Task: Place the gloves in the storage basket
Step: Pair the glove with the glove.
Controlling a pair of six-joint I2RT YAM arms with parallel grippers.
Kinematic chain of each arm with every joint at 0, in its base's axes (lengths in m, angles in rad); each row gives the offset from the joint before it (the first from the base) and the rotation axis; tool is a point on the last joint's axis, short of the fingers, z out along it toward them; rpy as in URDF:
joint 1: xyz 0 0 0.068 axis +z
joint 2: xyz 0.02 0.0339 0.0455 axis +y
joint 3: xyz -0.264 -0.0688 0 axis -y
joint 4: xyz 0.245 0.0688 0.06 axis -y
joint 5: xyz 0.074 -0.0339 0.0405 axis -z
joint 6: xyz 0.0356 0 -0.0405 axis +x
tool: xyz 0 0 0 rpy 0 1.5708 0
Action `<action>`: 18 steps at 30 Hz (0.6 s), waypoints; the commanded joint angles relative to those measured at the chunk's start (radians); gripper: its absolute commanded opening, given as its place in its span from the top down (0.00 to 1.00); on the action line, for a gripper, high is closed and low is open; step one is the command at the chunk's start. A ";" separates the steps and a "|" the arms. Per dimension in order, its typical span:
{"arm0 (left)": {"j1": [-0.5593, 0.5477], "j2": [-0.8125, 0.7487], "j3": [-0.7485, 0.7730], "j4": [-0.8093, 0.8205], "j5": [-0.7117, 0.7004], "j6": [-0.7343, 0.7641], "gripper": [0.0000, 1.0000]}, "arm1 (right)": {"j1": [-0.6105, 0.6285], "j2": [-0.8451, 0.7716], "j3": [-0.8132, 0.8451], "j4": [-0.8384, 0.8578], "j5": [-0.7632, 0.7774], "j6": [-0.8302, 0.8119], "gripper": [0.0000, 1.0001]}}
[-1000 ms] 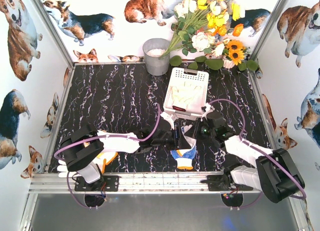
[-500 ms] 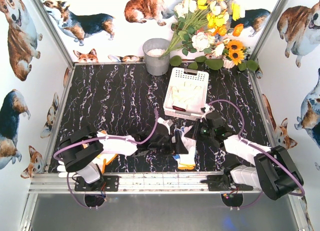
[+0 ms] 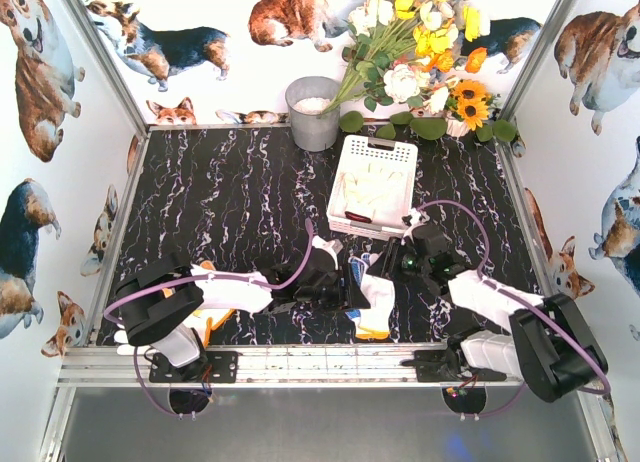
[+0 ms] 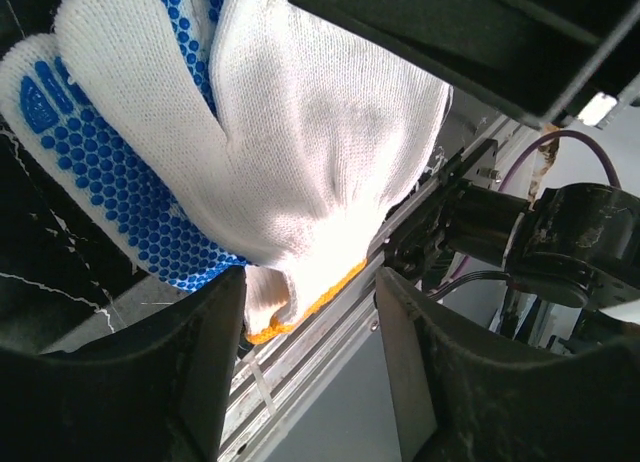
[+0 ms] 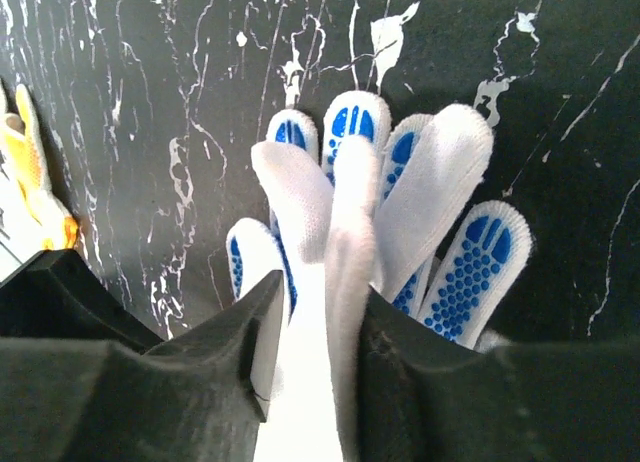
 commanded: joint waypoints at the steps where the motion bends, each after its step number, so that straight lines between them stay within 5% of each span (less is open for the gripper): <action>1: -0.006 0.019 -0.008 0.036 -0.011 -0.015 0.53 | -0.001 -0.090 0.012 -0.031 0.008 0.016 0.64; 9: -0.003 0.007 -0.023 0.039 -0.048 -0.026 0.55 | -0.002 -0.215 -0.038 -0.151 0.020 0.048 0.53; 18: 0.030 -0.016 -0.026 0.007 -0.160 0.003 0.55 | -0.002 -0.252 -0.113 -0.141 0.059 0.088 0.55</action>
